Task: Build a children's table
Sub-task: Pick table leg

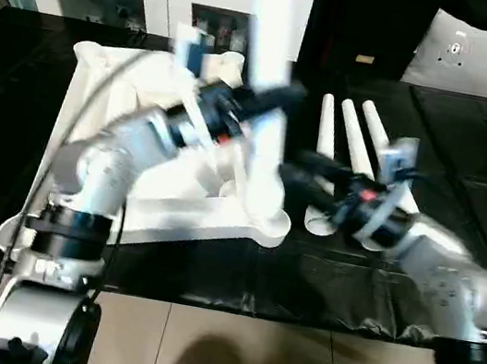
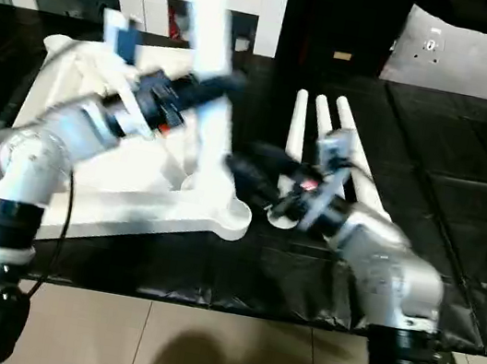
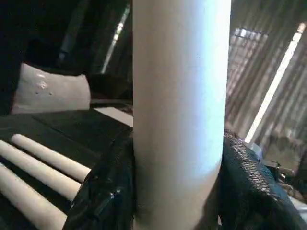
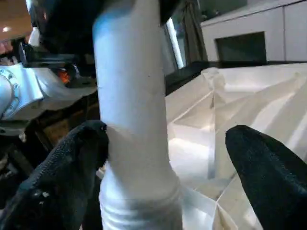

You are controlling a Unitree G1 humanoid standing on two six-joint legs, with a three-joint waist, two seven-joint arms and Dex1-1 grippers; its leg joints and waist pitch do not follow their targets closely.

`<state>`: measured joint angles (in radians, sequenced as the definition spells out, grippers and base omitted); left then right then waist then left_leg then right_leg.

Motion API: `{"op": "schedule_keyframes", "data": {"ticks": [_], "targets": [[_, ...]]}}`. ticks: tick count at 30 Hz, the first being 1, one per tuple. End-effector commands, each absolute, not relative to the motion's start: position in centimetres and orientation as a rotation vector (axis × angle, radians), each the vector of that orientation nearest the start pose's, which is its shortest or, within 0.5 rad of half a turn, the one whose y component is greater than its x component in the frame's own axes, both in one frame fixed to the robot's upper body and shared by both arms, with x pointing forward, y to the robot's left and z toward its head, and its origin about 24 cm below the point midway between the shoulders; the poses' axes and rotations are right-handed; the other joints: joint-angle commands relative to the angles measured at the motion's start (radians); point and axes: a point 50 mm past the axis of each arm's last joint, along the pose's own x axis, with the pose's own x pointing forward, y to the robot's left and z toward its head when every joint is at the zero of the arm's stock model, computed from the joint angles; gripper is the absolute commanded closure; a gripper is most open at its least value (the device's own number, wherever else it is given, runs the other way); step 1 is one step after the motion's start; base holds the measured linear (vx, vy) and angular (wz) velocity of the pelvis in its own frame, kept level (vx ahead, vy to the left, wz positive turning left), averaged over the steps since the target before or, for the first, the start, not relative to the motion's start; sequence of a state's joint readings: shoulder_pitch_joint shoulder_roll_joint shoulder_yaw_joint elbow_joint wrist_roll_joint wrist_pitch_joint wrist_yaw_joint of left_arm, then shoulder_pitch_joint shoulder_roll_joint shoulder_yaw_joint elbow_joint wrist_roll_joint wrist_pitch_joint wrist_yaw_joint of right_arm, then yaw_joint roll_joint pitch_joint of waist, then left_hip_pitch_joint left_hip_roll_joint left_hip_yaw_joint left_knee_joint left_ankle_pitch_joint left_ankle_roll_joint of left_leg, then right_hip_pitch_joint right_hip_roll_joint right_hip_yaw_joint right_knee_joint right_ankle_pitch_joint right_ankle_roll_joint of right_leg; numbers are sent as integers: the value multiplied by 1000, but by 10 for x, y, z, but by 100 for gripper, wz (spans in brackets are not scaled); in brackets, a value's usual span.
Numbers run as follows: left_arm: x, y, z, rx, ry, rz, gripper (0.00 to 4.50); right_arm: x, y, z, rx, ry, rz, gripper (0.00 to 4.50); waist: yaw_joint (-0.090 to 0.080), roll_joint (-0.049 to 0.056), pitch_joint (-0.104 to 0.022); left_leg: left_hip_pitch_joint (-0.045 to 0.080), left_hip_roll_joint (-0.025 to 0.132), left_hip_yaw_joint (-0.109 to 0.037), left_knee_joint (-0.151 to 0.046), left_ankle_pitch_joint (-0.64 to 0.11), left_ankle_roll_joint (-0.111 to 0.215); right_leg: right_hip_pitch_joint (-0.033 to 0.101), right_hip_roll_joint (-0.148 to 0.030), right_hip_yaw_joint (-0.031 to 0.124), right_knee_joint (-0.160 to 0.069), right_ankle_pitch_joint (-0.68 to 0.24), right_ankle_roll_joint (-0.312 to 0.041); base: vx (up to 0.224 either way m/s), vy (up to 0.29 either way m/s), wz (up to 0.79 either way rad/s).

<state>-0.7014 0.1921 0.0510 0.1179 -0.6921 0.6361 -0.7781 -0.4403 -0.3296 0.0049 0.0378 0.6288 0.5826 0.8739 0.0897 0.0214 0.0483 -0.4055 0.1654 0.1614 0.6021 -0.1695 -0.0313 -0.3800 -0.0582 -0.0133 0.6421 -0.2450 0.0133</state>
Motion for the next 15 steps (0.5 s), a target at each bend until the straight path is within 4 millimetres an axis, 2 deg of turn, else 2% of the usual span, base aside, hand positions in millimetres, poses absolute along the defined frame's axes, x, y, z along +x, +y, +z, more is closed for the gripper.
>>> {"op": "schedule_keyframes", "data": {"ticks": [1,2,5,10,15], "targets": [[319,86,194,-386,-76,-1236,264,300,-127,134,279,78,1147,45,1,-11,-68,27,48,-9,-57,-59,44,48,-67,27,-64,132,-261,0,0,0],[316,84,194,-372,-80,-1262,264,300,-125,134,270,82,1164,52,1,-14,-67,26,48,-8,-57,-61,46,48,-68,28,-65,129,-262,0,0,0],[312,81,194,-348,-84,-1311,264,299,-124,133,242,92,1201,52,0,-15,-66,26,49,-8,-58,-63,51,48,-66,27,-65,112,-259,0,0,0],[306,81,194,-309,-88,-1385,264,293,-129,133,210,123,1327,52,2,-13,-68,27,48,-7,-55,-61,56,48,-65,28,-64,119,-259,0,0,0],[304,79,195,-289,-89,-1419,264,289,-132,136,248,154,1428,6,1,-17,-67,25,48,-7,-53,-60,71,50,-67,27,-63,122,-274,0,0,0]]}}
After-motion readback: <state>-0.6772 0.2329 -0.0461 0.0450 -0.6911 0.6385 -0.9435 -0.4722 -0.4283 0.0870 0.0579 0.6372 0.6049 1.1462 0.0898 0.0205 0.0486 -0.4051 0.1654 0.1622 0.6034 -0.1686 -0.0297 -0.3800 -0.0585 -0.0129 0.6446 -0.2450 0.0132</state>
